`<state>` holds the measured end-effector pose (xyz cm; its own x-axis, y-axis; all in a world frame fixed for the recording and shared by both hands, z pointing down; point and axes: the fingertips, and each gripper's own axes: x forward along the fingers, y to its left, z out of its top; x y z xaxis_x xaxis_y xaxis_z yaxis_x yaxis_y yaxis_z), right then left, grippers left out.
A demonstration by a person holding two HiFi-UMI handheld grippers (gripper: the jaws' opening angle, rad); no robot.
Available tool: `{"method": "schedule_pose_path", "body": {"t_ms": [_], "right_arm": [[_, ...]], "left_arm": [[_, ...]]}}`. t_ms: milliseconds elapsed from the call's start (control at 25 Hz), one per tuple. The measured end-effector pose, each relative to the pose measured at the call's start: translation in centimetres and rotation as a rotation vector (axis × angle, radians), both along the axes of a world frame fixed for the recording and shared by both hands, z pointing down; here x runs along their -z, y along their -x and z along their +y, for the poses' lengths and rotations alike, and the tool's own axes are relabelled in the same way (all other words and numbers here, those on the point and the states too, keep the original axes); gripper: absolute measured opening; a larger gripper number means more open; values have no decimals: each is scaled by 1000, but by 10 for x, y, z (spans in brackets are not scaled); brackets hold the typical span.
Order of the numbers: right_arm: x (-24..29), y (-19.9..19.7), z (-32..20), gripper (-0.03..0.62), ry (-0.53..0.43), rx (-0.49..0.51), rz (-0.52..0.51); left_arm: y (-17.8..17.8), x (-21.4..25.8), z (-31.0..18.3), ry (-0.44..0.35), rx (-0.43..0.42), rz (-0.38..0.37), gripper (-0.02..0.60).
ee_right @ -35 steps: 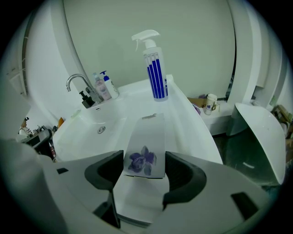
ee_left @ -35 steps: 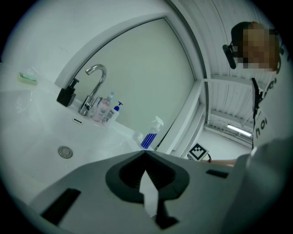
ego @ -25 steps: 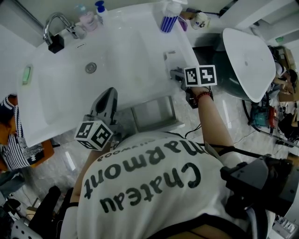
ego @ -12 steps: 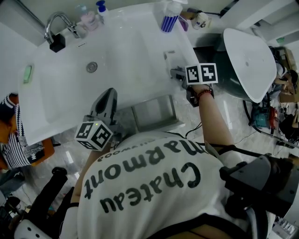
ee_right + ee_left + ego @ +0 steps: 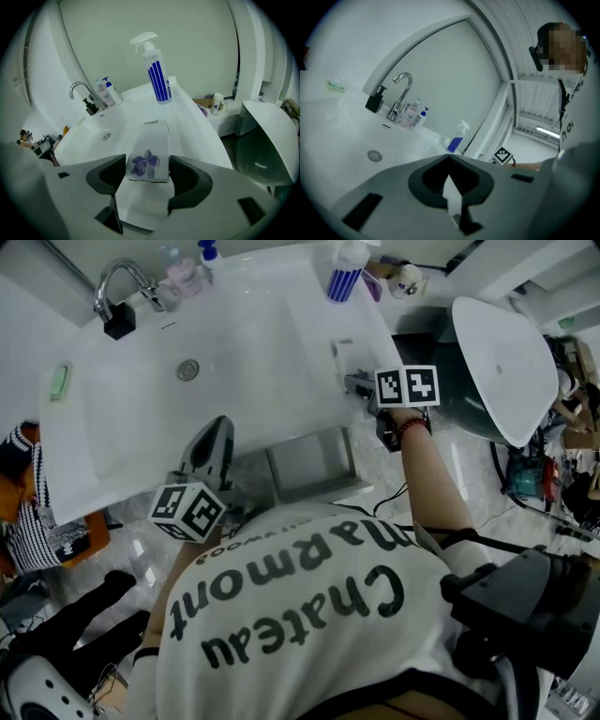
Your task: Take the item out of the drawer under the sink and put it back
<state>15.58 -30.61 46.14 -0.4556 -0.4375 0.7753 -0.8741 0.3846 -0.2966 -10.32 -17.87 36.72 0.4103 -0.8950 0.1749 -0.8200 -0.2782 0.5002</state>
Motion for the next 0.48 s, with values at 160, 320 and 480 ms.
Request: {"method": "schedule_pose_path", "body": {"t_ms": [160,320,480], "right_arm": [[1,0,0,301,-11,2,2],[4,0,-1,301,-41,1,12],[6,-1,-1,301,-59,-7,13]], "left_arm": [[6,1,2,0,18,8,8],[7,6,4,0,26,29,8],[4,10,7,-9,21,30,8]]}}
